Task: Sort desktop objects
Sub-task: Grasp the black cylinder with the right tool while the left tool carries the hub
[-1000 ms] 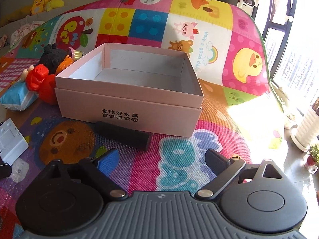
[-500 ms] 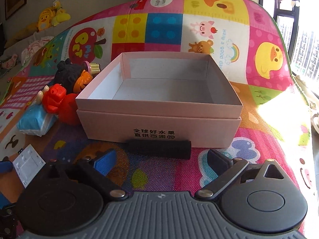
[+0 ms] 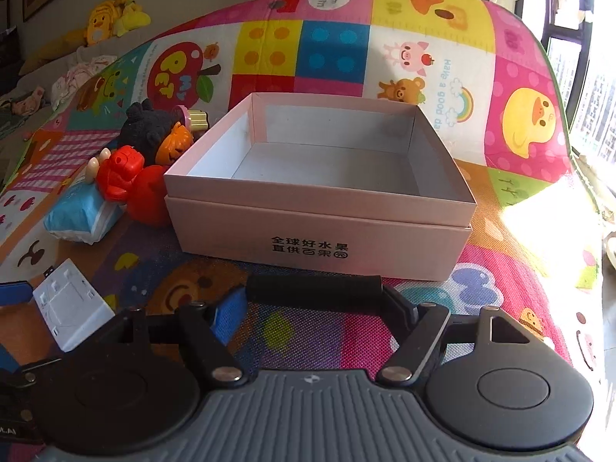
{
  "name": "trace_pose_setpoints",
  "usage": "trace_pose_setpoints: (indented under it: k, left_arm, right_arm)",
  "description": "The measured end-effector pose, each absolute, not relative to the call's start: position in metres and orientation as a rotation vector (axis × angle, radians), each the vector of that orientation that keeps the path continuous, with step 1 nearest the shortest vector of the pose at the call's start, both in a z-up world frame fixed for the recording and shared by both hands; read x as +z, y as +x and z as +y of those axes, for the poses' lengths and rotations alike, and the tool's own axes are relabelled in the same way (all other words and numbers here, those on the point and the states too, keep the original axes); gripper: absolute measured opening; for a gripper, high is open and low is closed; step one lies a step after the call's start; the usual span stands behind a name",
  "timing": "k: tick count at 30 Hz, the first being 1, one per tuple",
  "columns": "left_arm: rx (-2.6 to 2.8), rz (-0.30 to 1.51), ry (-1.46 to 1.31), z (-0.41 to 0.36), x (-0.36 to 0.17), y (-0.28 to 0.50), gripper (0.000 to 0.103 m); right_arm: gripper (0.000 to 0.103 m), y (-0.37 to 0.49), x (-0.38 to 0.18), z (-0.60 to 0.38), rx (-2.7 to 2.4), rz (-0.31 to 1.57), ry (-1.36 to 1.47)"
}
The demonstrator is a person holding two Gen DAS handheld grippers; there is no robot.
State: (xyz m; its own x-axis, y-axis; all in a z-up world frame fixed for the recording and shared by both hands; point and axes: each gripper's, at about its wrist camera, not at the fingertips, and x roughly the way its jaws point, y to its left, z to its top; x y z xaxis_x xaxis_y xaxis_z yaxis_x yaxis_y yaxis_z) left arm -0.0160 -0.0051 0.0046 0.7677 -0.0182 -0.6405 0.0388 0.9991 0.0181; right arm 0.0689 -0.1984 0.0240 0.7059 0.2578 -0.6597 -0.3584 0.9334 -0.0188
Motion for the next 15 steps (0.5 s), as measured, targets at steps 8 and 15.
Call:
trace_pose_setpoints:
  k: [8, 15]
  left_arm:
    - [-0.036, 0.695, 0.099, -0.021, 0.006, -0.005, 0.087]
    - [-0.1, 0.668, 0.127, -0.03, 0.015, -0.015, 0.084]
  right_arm:
    - [0.075, 0.018, 0.041, -0.22, 0.429, 0.701, -0.217]
    - [0.075, -0.006, 0.056, -0.232, 0.46, 0.679, -0.228]
